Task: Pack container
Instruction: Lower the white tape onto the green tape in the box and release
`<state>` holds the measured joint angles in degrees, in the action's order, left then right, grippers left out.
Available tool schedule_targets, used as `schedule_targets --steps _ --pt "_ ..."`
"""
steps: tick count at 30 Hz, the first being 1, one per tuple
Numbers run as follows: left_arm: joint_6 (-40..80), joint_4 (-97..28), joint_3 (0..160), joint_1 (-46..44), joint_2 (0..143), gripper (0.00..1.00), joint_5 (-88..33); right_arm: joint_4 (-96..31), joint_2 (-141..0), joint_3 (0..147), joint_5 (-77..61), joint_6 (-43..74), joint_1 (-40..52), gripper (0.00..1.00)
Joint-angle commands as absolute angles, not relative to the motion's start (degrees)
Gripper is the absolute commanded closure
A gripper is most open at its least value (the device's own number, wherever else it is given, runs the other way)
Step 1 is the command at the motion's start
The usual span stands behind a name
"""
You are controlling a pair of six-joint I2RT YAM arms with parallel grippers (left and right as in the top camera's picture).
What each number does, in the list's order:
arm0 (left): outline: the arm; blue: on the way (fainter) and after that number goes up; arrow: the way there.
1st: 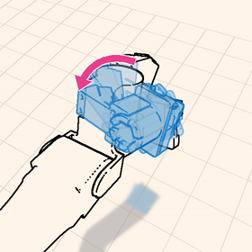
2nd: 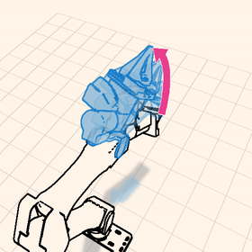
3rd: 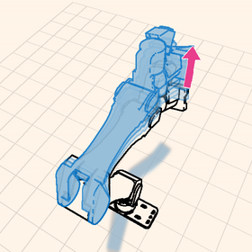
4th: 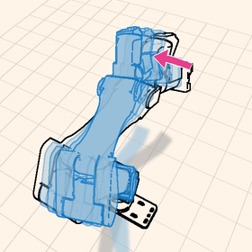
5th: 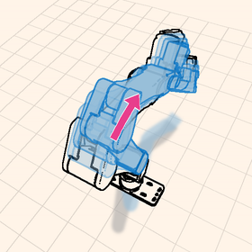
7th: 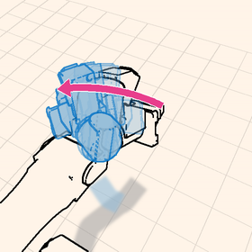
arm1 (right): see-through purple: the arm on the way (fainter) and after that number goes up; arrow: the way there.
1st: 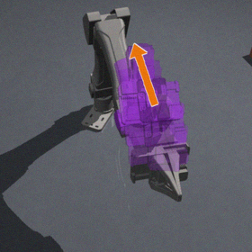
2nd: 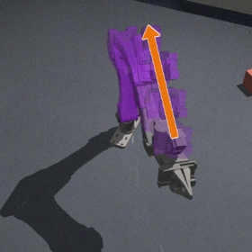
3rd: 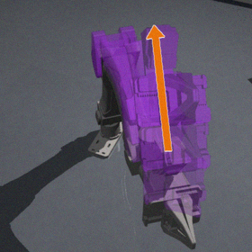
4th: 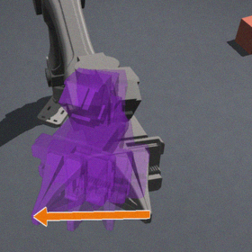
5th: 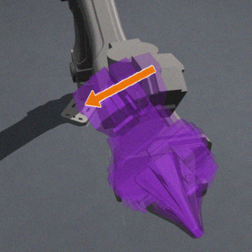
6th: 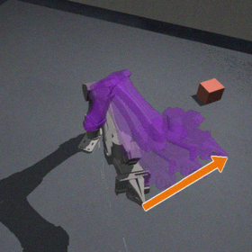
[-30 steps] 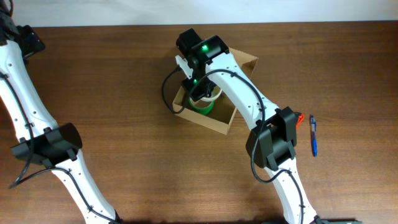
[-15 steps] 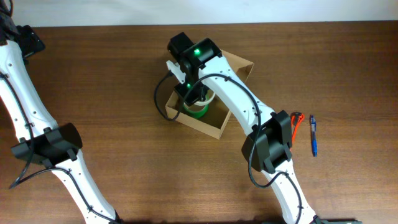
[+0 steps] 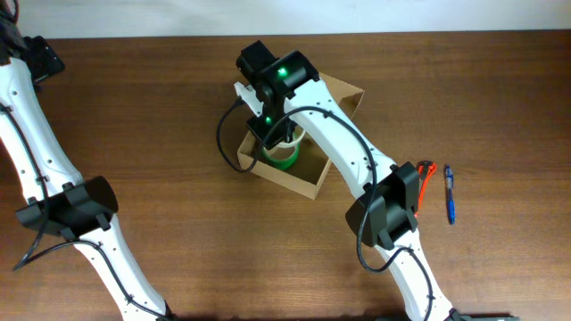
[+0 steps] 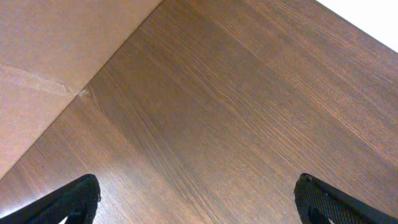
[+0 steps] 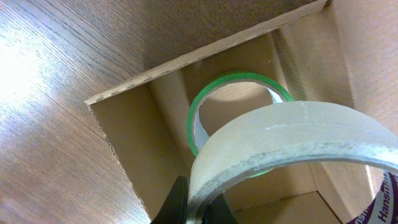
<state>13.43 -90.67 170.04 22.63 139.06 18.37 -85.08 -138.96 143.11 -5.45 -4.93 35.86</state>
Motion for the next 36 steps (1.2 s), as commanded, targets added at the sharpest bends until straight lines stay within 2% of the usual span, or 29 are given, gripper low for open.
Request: schedule_targets --steps 1,17,36 --pt "13.17 -90.76 169.58 22.68 137.95 0.0 18.15 -85.1 -137.47 143.9 -5.61 -5.1 36.91 0.96" --pt "13.17 -90.76 169.58 22.68 137.95 0.0 18.15 -82.02 -137.51 135.44 -7.31 -4.95 37.23 0.96" --pt "13.17 -90.76 169.58 22.68 137.95 0.0 18.15 -78.48 -138.32 132.27 -7.35 -5.17 37.82 0.95"
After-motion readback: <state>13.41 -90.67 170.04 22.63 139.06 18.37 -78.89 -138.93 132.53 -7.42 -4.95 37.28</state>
